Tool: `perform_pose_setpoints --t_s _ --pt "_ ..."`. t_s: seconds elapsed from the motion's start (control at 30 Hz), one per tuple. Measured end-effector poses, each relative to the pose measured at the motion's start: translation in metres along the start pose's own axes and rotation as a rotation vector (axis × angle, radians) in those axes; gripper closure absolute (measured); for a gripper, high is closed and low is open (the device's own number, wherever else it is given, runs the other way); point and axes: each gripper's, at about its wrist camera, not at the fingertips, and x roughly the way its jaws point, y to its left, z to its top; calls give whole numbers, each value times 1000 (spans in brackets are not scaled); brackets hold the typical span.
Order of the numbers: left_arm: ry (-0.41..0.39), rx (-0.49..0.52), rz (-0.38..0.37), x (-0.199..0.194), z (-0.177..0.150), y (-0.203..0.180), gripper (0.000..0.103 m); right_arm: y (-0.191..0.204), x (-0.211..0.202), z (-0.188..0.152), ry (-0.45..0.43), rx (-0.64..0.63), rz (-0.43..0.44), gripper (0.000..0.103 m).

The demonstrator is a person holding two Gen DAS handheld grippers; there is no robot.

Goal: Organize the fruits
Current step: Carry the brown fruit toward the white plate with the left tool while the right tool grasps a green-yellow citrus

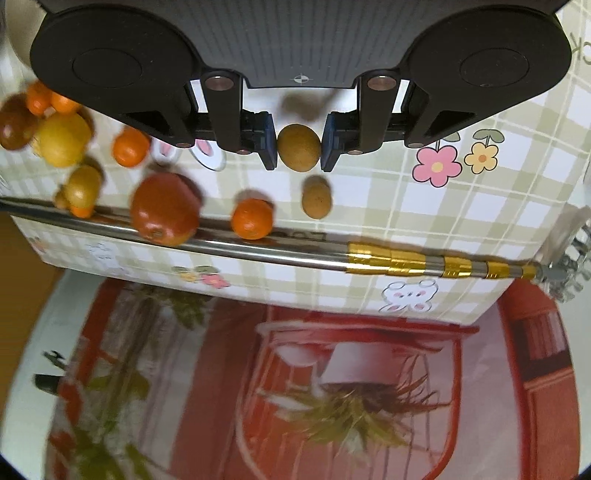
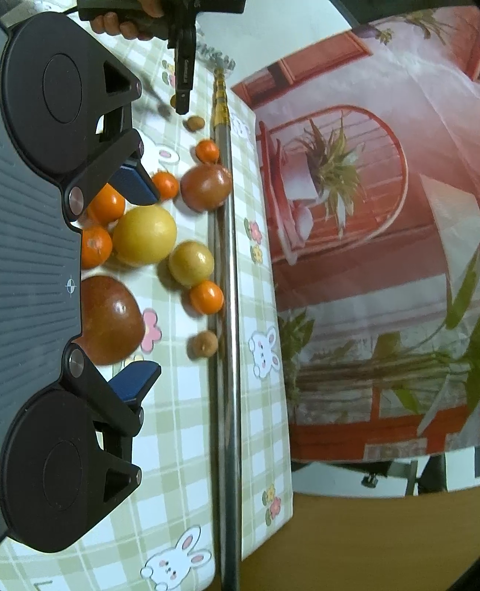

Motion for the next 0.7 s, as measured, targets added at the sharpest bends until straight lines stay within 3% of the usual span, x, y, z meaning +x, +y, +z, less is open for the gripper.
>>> perform_pose_setpoints --t_s 0.3,0.47,0.7 --pt "-50 -11 -49 -53 -20 -8 76 34 21 10 69 -62 144 20" --pt "-85 4 -85 -79 -34 -19 76 68 48 9 146 -178 200 31" --pt "-118 0 -115 -95 -47 -28 76 102 80 4 260 -244 262 42"
